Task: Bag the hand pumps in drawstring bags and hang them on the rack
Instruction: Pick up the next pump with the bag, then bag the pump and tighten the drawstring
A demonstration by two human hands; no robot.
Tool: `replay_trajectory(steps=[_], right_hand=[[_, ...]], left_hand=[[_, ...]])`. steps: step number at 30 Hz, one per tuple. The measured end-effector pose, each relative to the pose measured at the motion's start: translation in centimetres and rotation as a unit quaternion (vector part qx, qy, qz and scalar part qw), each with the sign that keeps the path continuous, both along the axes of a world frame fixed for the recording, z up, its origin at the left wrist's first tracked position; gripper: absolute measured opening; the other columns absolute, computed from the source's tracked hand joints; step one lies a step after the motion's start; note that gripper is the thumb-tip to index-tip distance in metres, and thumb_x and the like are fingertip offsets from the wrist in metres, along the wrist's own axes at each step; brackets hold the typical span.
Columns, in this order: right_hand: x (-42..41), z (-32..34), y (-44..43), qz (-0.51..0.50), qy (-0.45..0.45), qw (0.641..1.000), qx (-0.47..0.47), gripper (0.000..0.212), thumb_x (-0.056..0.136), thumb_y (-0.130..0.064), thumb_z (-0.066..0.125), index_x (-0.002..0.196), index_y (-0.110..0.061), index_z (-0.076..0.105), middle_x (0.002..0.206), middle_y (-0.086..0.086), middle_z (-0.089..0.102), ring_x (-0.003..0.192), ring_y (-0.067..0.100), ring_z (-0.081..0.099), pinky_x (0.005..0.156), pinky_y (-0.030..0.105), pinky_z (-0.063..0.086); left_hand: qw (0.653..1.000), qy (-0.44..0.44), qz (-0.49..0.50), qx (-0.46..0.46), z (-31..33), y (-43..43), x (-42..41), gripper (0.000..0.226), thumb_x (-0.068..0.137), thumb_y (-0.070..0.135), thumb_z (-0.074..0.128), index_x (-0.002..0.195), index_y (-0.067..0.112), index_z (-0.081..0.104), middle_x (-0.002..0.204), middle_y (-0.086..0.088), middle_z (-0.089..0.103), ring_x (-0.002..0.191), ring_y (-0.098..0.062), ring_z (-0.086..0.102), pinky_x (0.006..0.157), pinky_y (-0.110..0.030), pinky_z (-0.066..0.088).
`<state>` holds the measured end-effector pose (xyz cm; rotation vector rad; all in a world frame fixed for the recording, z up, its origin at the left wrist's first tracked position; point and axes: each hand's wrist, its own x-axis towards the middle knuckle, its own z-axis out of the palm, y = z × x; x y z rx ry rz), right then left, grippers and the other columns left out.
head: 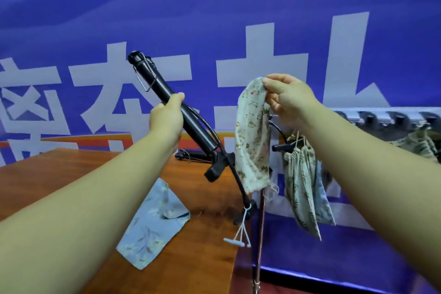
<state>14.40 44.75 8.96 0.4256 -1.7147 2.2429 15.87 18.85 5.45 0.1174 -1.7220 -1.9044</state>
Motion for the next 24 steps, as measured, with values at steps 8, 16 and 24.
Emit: replay_trajectory(steps=[8,16,24], right_hand=[[5.8,-5.1,7.7,-0.022,-0.011,0.996,0.091,0.013,0.091,-0.003,0.069,0.097,-0.014,0.067,0.09,0.005,0.065,0.076,0.02,0.059,0.066,0.025,0.049],[10.3,-10.3,16.7,-0.035,-0.045,0.984,0.167,0.018,0.091,-0.002,0.067,0.101,-0.017,0.069,0.087,-0.005,0.069,0.078,0.007,0.065,0.067,0.022,0.051],[10.1,-15.6,20.7,0.007,-0.081,0.978,0.191,0.02,0.09,0.006,0.064,0.095,-0.012,0.057,0.071,0.003,0.056,0.059,0.01,0.049,0.055,0.023,0.039]], left_hand=[[0.983,-0.058,-0.176,-0.015,-5.1,11.0,2.8,0.033,0.082,0.045,0.068,0.097,0.016,0.063,0.081,-0.008,0.066,0.068,-0.025,0.061,0.055,-0.025,0.044],[0.922,-0.153,-0.356,0.007,-12.8,21.9,4.5,0.033,0.087,0.035,0.059,0.104,0.007,0.062,0.075,-0.014,0.066,0.054,-0.026,0.065,0.056,-0.032,0.056],[0.874,-0.198,-0.438,-0.07,-16.2,27.2,3.2,0.047,0.068,0.034,0.061,0.105,0.005,0.067,0.093,-0.022,0.068,0.078,-0.033,0.065,0.08,-0.043,0.054]])
